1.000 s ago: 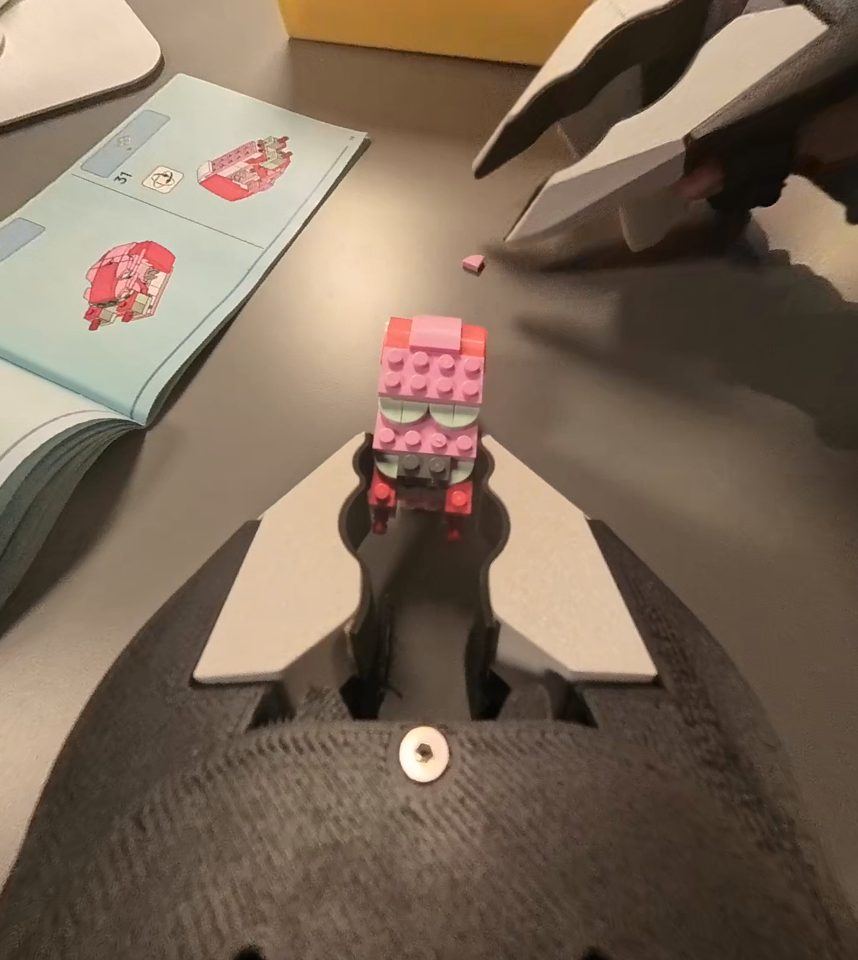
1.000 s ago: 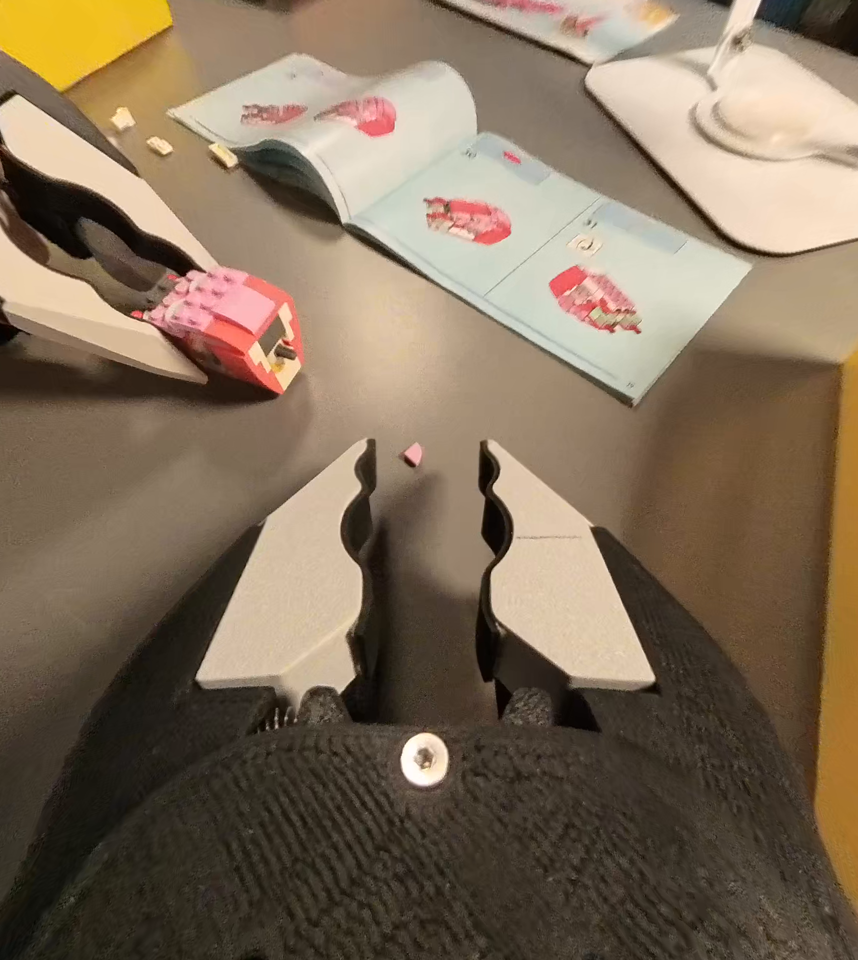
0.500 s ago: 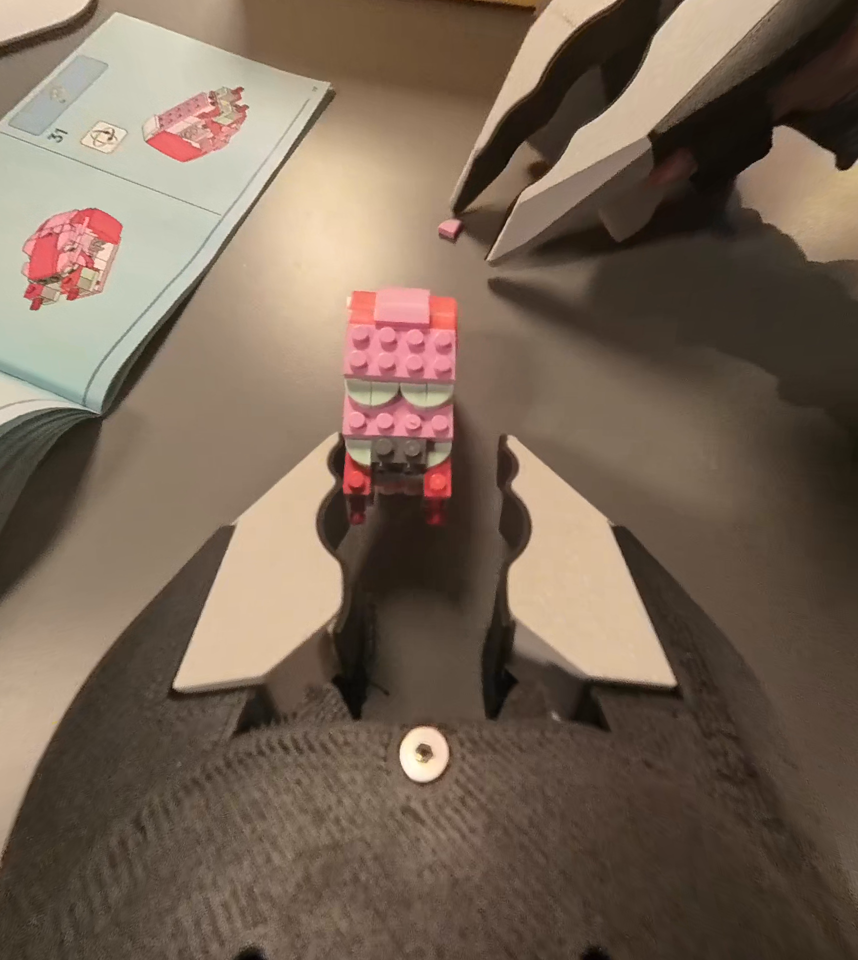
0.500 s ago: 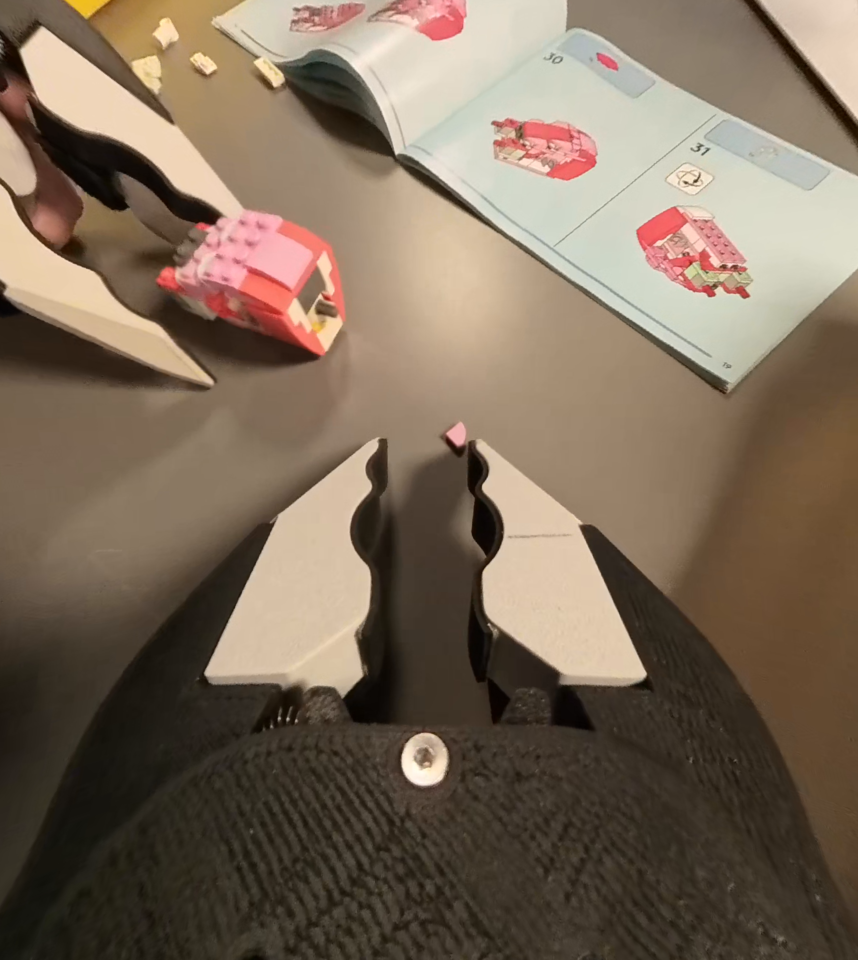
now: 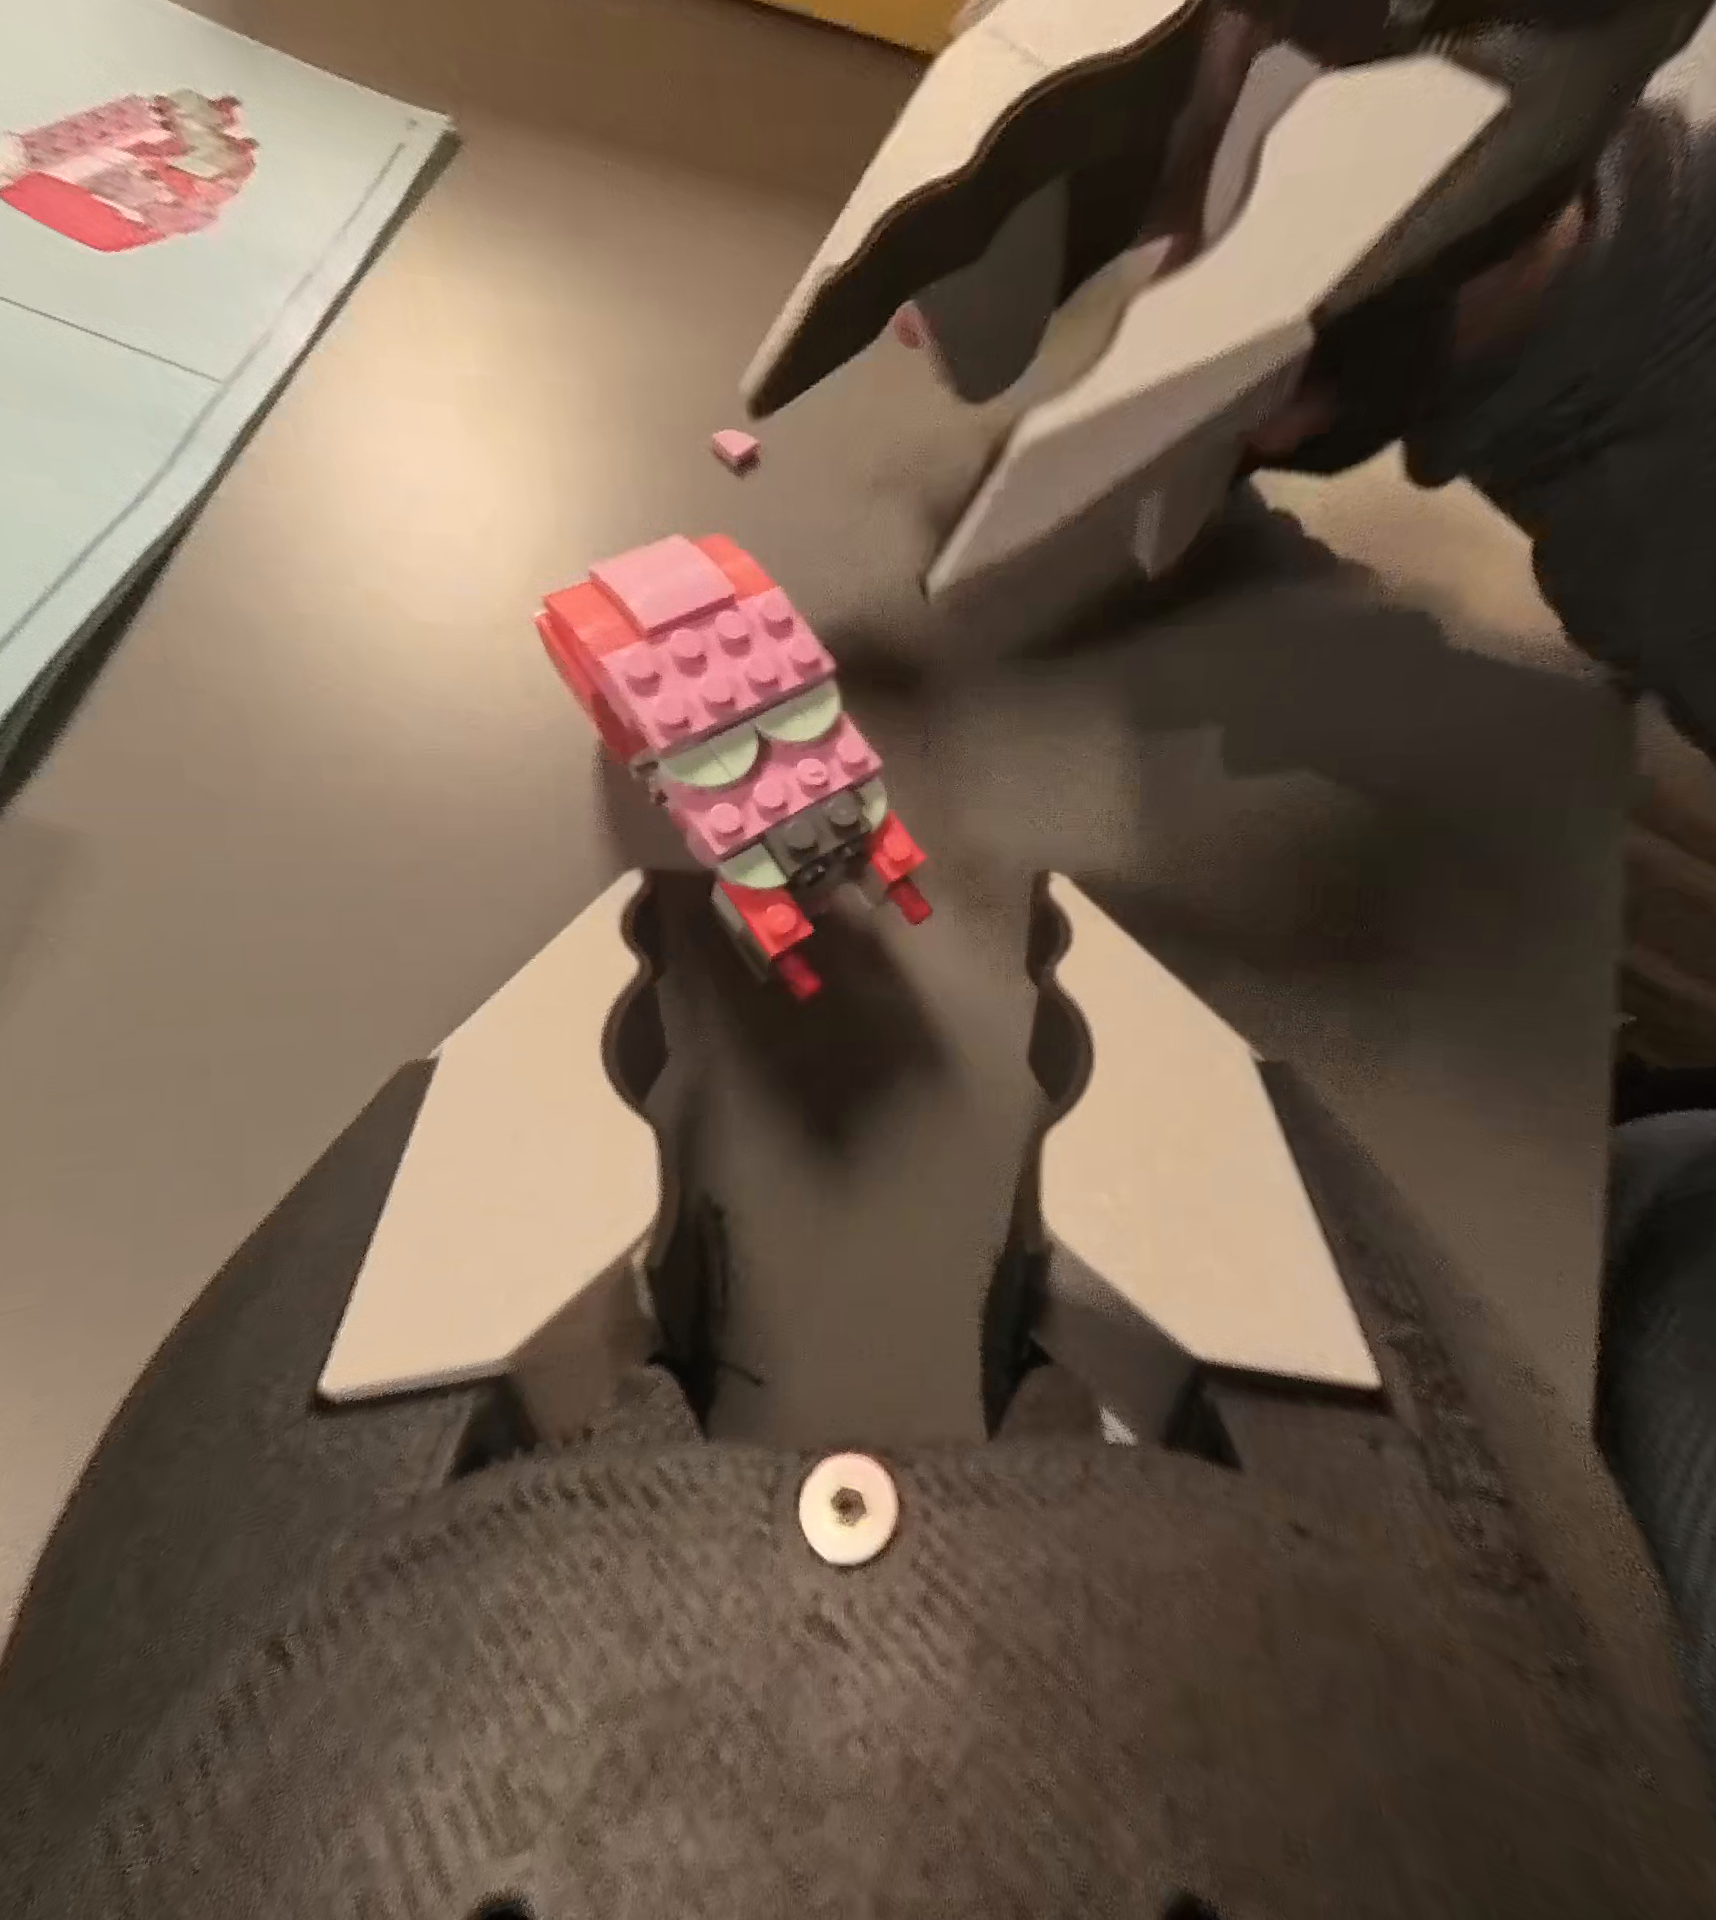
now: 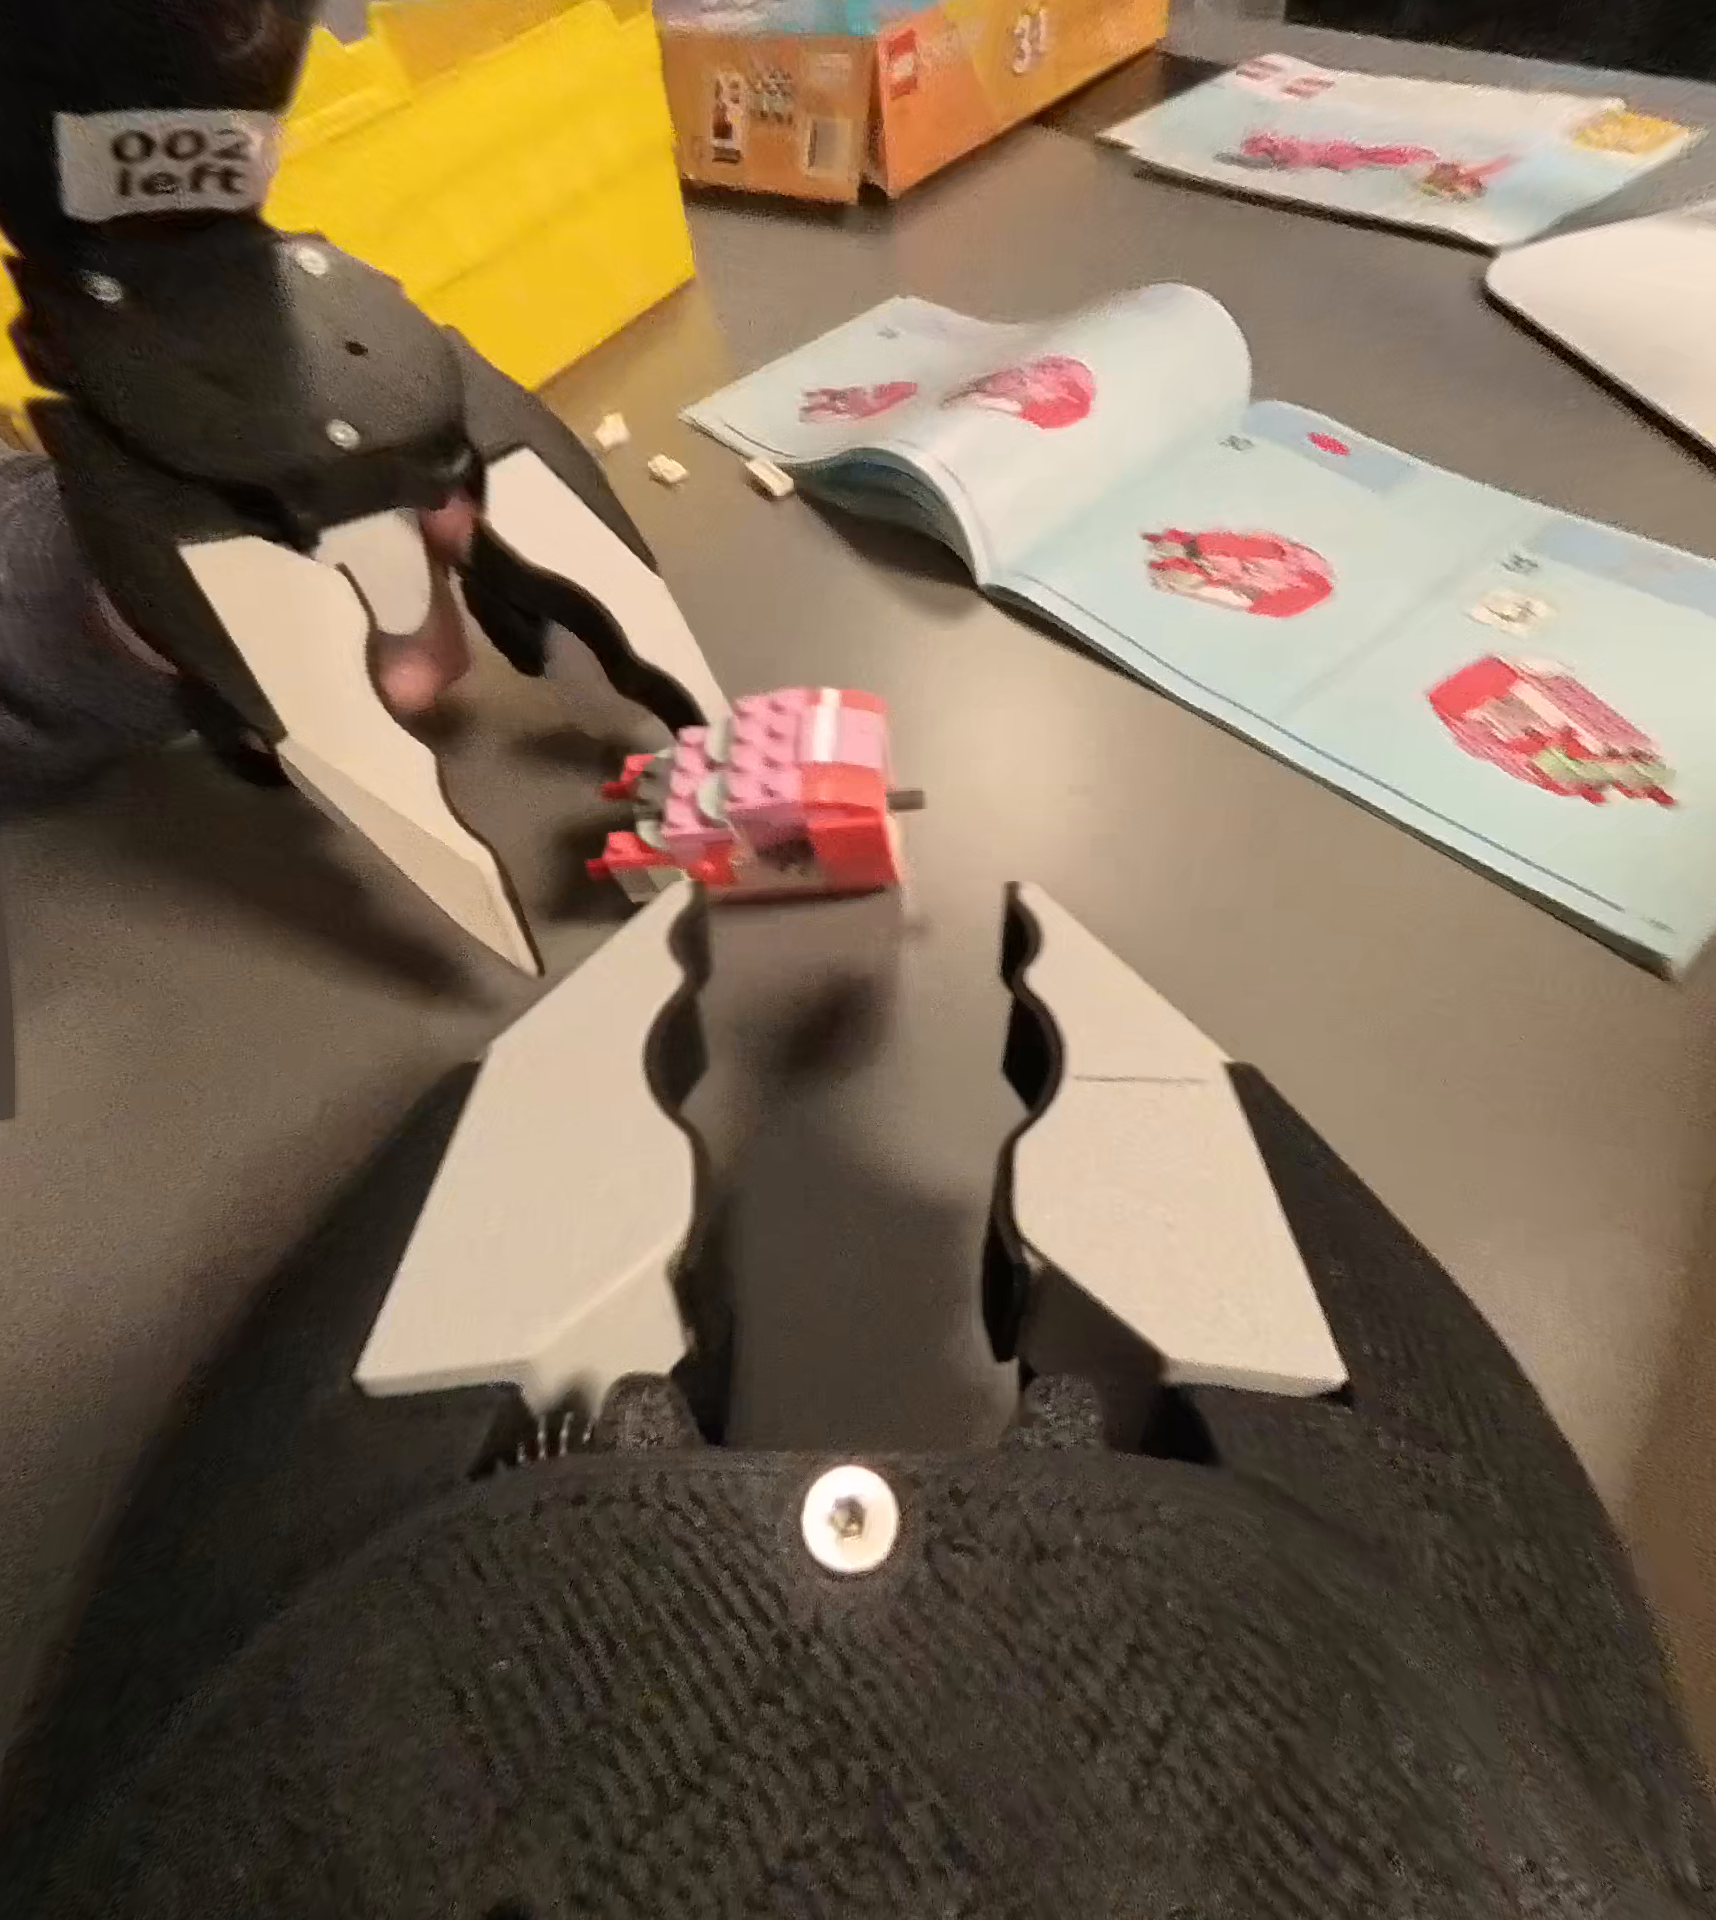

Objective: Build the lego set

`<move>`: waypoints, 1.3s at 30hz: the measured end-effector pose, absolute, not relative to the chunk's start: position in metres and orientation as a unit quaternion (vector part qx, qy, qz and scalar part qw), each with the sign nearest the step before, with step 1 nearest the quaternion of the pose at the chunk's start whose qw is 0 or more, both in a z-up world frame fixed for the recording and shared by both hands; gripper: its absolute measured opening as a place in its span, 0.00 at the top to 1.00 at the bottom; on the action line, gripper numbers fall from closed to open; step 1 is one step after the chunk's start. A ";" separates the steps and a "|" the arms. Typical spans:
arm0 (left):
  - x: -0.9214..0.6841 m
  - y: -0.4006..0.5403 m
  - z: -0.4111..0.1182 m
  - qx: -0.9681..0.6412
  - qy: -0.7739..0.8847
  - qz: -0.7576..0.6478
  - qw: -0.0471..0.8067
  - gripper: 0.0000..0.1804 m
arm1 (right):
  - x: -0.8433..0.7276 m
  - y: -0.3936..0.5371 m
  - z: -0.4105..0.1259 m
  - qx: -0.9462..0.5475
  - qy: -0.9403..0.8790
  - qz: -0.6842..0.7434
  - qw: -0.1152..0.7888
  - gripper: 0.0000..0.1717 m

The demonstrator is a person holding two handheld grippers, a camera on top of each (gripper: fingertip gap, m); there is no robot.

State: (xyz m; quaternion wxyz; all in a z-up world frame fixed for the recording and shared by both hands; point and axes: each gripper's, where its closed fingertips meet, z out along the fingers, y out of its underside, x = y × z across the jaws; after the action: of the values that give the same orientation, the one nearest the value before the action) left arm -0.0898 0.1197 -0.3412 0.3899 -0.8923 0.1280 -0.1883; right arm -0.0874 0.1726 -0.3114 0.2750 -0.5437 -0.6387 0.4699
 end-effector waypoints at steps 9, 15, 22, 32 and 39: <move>-0.077 0.101 -0.342 -0.876 0.216 -0.232 0.365 0.66 | -0.115 0.134 -0.321 -0.510 -0.699 0.434 0.252 0.52; -0.085 0.101 -0.344 -0.881 0.226 -0.201 0.364 0.66 | -0.116 0.135 -0.320 -0.501 -0.737 0.394 0.227 0.51; -0.091 0.100 -0.346 -0.883 0.230 -0.184 0.364 0.59 | -0.111 0.131 -0.316 -0.596 -0.684 0.324 0.269 0.60; -0.103 0.120 -0.343 -0.883 0.189 -0.130 0.410 0.41 | -0.116 0.148 -0.321 -0.682 -0.572 0.385 0.244 0.80; -0.108 0.141 -0.301 -0.819 0.151 -0.059 0.550 0.43 | -0.116 0.151 -0.265 -0.655 -0.363 0.654 0.108 0.80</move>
State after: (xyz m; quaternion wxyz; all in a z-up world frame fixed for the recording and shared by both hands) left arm -0.1078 0.1412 -0.3015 0.5499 -0.8193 0.1508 -0.0592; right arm -0.1162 0.1510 -0.2650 0.1078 -0.6554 -0.3629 0.6536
